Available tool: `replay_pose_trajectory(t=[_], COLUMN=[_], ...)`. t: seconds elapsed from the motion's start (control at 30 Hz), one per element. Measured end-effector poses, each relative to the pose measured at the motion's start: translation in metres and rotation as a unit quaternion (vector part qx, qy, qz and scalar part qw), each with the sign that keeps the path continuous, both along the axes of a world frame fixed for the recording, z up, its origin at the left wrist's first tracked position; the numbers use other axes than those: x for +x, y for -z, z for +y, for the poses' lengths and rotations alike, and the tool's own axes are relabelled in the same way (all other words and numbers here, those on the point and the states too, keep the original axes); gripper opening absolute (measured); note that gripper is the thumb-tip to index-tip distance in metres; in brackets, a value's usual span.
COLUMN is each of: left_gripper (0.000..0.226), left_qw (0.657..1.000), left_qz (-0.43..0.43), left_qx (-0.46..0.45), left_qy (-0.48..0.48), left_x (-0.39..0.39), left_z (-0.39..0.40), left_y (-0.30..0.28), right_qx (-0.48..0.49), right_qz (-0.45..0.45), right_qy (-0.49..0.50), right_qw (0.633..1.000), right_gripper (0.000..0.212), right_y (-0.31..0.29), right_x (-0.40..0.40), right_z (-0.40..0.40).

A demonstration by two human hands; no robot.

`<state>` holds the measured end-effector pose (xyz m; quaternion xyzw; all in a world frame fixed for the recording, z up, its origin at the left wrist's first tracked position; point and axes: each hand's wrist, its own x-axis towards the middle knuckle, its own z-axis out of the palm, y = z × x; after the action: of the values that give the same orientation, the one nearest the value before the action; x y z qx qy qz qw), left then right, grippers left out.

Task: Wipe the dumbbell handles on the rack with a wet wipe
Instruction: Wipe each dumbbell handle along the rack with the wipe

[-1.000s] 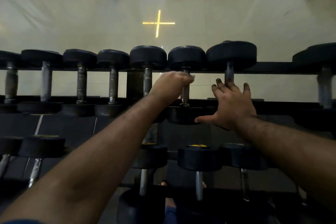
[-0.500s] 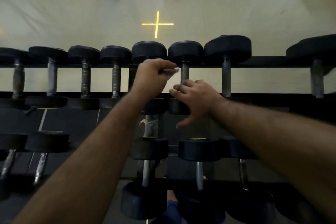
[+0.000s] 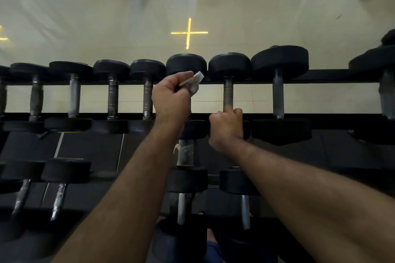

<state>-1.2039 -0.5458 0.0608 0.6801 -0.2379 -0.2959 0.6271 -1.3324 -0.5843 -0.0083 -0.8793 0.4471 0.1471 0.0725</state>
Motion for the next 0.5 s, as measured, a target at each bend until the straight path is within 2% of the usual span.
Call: replay_pose_trajectory(t=[0.03,0.1,0.17,0.23,0.3,0.37,0.4,0.5], left_gripper=[0.026,0.029,0.028,0.023,0.018,0.019,0.019,0.021], left_qw=[1.0,0.999,1.0,1.0,0.997,0.99,0.983,0.951], left_qz=[0.013,0.032,0.025,-0.004,-0.056,-0.12,-0.16,-0.277], left_qx=[0.004,0.007,0.013,0.023,0.036,0.062,0.08,0.109], left_qy=[-0.008,-0.014,-0.003,0.011,0.028,0.036,0.04,0.086], left_x=[-0.001,-0.003,-0.006,-0.011,-0.014,-0.017,-0.019,-0.029], left_z=[-0.001,-0.005,-0.012,-0.021,-0.03,-0.041,-0.046,-0.062], left_y=[0.001,0.003,0.007,0.012,0.025,0.039,0.046,0.061], right_qx=[0.018,0.1,0.167,0.185,0.16,0.074,0.024,-0.074], right_qz=[-0.061,-0.184,-0.218,-0.183,-0.116,-0.023,-0.002,-0.004], right_qy=[0.027,0.092,0.106,0.072,-0.013,-0.122,-0.14,-0.056], right_qw=[0.998,0.974,0.956,0.963,0.98,0.989,0.99,0.996], right_gripper=[0.027,0.053,0.072,0.075,0.073,0.086,0.098,0.125], right_y=[0.004,0.01,0.009,0.003,-0.006,-0.017,-0.022,-0.03], right_x=[-0.014,-0.043,-0.059,-0.059,-0.056,-0.063,-0.072,-0.106], right_z=[-0.002,-0.01,-0.018,-0.023,-0.031,-0.044,-0.053,-0.078])
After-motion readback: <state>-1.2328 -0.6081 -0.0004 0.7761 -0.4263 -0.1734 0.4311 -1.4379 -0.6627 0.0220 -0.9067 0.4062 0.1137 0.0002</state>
